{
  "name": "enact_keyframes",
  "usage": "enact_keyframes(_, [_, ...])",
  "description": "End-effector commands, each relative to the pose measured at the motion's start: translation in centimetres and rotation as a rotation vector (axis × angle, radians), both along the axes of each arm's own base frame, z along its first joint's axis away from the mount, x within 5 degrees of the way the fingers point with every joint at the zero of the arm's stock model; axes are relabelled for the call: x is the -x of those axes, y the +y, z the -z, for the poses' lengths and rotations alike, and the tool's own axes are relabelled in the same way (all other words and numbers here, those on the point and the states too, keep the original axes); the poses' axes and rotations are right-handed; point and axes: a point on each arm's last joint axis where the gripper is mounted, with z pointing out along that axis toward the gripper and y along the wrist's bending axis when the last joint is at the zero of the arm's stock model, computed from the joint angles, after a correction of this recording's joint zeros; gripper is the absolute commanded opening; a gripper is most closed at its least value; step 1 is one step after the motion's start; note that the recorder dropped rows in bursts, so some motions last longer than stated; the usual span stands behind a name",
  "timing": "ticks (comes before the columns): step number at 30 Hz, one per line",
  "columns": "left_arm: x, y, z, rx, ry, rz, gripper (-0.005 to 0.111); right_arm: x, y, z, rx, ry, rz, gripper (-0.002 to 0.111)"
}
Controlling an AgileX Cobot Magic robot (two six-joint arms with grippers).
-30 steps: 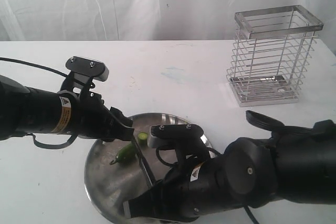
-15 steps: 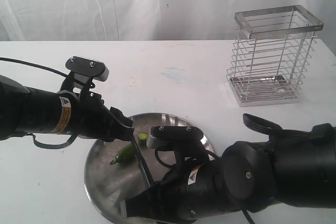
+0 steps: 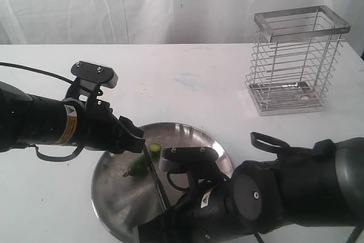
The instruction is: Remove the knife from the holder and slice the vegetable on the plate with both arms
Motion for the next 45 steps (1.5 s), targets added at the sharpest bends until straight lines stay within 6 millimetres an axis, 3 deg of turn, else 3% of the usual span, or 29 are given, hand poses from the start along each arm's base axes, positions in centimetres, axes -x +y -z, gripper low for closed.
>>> enact_keyframes(1, [-0.1, 0.1, -0.5, -0.001, -0.020, -0.007, 0.051, -0.1, 0.0, -0.1, -0.007, -0.023, 0.007, 0.000])
enact_keyframes(10, [-0.1, 0.1, -0.5, 0.000, -0.019, -0.005, 0.051, 0.8, 0.6, 0.0, 0.008, -0.037, -0.075, 0.000])
enact_keyframes(22, [0.7, 0.7, 0.8, -0.031, 0.016, -0.019, 0.051, 0.7, 0.5, -0.1, 0.071, -0.153, -0.259, 0.000])
enact_keyframes(29, [0.7, 0.7, 0.8, -0.032, 0.015, -0.021, 0.051, -0.9, -0.9, -0.2, 0.200, -0.172, -0.407, 0.000])
enact_keyframes(39, [0.7, 0.7, 0.8, -0.038, 0.012, -0.028, 0.051, -3.5, -0.9, -4.2, 0.388, -0.329, -0.607, 0.000])
enact_keyframes(45, [0.7, 0.8, 0.8, -0.037, 0.012, -0.032, 0.051, -4.3, -0.6, -4.1, 0.445, -0.362, -0.643, 0.000])
